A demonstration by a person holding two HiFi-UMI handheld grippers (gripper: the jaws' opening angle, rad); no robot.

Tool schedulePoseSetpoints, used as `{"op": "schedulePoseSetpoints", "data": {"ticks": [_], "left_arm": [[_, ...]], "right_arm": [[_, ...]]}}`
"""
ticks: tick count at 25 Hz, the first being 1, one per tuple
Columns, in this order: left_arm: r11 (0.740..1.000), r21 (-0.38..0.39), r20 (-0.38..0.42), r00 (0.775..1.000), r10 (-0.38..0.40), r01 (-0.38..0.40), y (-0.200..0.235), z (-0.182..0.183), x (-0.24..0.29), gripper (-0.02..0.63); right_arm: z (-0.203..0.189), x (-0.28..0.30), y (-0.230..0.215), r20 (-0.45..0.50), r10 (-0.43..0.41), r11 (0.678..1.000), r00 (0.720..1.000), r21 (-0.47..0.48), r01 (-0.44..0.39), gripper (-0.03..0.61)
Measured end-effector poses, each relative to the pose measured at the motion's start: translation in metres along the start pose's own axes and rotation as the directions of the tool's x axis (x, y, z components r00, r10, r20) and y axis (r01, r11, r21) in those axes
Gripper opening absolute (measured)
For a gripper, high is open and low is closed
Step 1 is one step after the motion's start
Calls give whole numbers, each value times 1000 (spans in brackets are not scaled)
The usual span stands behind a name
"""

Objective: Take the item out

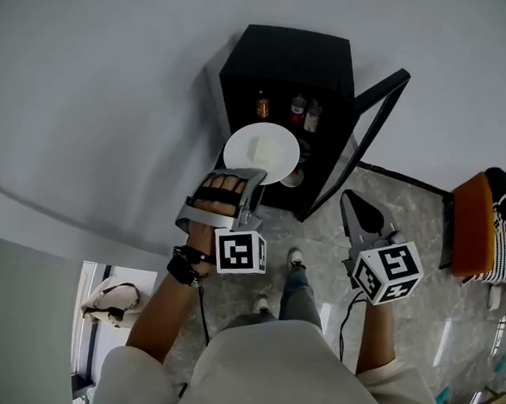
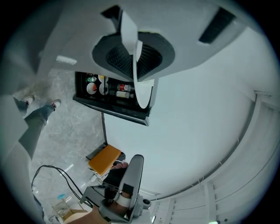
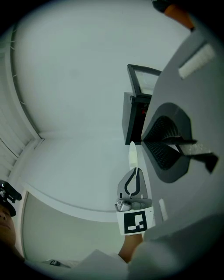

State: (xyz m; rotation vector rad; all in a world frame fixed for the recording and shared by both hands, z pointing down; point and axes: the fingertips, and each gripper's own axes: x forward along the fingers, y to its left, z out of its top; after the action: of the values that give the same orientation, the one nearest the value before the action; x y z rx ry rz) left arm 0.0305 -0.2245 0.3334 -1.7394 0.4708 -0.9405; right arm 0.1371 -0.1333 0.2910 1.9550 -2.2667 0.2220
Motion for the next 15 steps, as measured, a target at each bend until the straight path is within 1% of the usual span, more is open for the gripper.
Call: {"op": "schedulePoseSetpoints", "data": {"ticks": [3, 7, 10, 15], "left_arm": [[1000, 15, -15, 1000, -4, 5, 5, -1, -17, 20], [999, 15, -26, 999, -36, 36, 3, 4, -36, 20], [1000, 17, -14, 1000, -24, 24, 7, 11, -52, 20], [999, 18, 12, 1000, -29, 29, 6, 21, -70, 20]], "right_arm": [[10, -9, 17, 16, 14, 1000, 1000, -15, -14, 8], [17, -23, 35, 22, 23, 999, 999, -31, -23, 8], [19, -33, 39, 27, 20, 999, 999, -27, -19, 8], [19, -40, 37, 19, -2, 999, 1000, -35, 3, 8]]}}
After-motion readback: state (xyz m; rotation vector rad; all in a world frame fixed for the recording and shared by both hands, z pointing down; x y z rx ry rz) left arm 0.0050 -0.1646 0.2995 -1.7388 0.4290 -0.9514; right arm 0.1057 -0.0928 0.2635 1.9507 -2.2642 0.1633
